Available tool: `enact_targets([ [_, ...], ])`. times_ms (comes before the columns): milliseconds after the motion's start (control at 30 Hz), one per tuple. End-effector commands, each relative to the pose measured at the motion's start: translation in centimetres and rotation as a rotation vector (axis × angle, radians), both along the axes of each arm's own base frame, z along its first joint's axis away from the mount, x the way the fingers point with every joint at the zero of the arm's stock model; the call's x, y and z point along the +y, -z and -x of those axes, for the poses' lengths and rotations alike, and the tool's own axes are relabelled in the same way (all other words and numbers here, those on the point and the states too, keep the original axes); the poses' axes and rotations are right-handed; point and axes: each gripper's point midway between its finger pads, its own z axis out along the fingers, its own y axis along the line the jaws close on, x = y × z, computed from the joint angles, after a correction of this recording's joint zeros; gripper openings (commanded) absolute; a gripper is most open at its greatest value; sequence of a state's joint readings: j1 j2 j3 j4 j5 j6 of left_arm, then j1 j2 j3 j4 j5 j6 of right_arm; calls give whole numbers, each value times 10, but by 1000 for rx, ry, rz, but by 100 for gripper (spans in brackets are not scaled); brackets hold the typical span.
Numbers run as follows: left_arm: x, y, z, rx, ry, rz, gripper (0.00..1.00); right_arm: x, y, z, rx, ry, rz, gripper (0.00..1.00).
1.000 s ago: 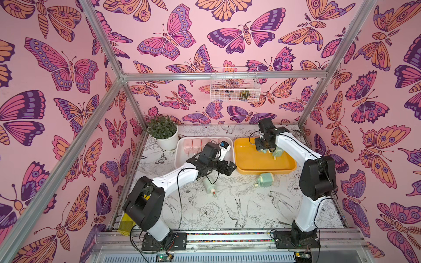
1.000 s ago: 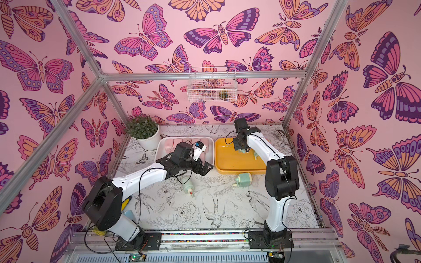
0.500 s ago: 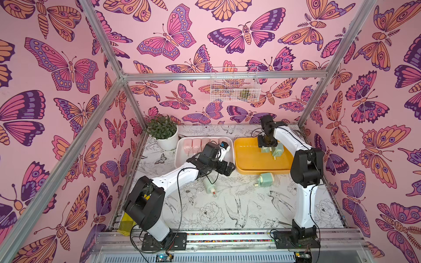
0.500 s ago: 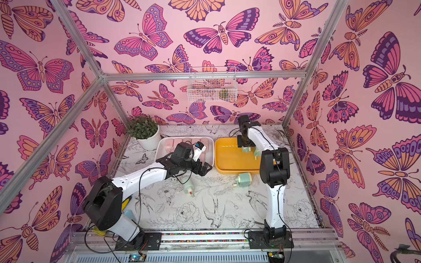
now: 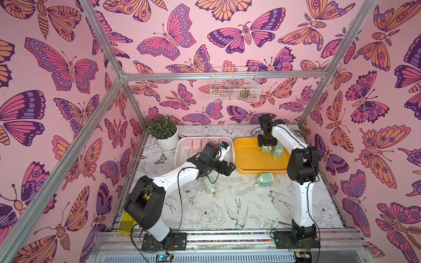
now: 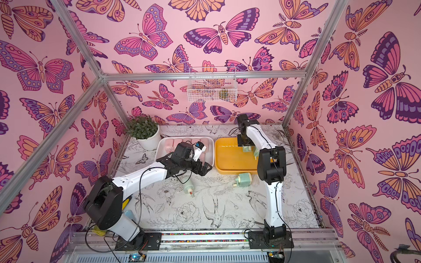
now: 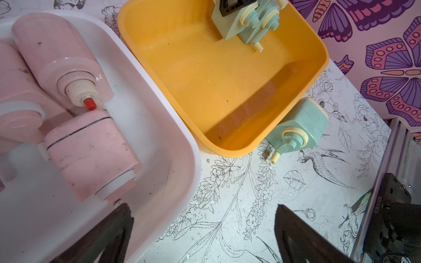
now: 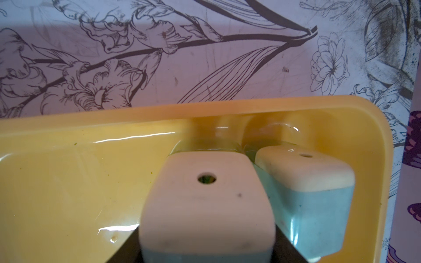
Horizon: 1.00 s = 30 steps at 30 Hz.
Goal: Place the pencil sharpeners by color into the storage box
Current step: Place the pencil sharpener in the storage box.
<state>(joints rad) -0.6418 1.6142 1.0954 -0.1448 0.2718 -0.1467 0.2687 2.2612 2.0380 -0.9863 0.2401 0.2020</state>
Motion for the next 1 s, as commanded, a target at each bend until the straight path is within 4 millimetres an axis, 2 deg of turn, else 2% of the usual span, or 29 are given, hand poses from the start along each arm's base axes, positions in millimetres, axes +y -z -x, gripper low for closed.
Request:
enact_targets([
  [0,0,-2,-1,-5,-3,-12,100,-7,5,1,24,11,34,32],
  [167,-1,-5,-1,-6,1,-2,100,-11,8,0,24,19,59,40],
  [433,-5,3,2,20,27,-2,100,-11,11,-4,10,17,67,44],
  [667,-4,2,2,13,25,-5,100,-10,16,0,35,4,63,47],
  [967,-3,3,1,13,21,-10,100,-12,25,6,69,12,71,57],
])
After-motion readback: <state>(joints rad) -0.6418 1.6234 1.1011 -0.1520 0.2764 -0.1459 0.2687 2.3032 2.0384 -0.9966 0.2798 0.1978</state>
